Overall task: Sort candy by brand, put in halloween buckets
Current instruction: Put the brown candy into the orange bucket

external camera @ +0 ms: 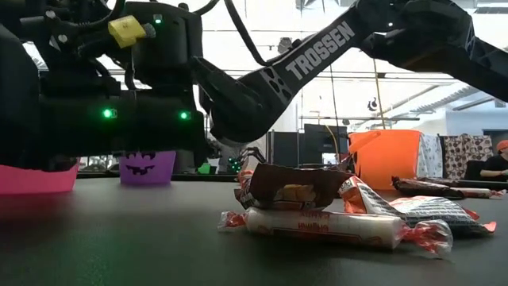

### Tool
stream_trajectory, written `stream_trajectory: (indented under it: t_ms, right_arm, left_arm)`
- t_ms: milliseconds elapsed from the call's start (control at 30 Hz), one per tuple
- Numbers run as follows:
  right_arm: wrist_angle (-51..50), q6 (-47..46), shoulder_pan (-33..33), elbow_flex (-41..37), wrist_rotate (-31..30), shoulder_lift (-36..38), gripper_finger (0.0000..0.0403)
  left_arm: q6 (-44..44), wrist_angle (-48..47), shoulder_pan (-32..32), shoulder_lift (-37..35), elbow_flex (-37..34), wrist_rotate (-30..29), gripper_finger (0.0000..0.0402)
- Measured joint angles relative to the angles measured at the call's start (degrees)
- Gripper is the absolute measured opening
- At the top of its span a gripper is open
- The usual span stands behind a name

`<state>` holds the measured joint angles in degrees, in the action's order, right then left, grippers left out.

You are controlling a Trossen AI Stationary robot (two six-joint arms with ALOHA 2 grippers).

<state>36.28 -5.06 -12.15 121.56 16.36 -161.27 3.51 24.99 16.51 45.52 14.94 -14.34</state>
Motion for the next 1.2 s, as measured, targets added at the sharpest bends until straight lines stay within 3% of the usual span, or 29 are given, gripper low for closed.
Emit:
stream_trajectory:
  t_ms: [600,967,1067,1200]
  right_arm:
    - [0.25,-4.20,0.78,0.13,-2.79,-2.56,0.0171]
    - [-6.92,1.16,0.75,0.26,-3.86,-2.51,0.0170]
    - [-8.39,2.14,0.91,0.21,-3.82,-2.32,0.0154]
    - [-13.20,4.28,1.20,0.14,-4.81,-1.16,0.0104]
  left_arm:
    - [0.45,0.07,-0.09,0.01,0.00,0.01,0.0176]
    - [1.40,-0.09,-0.02,0.02,-0.02,0.01,0.0176]
    - [1.40,-0.26,-0.02,0.02,-0.02,0.01,0.0176]
    - [1.40,-0.39,-0.02,0.02,-0.02,0.01,0.0176]
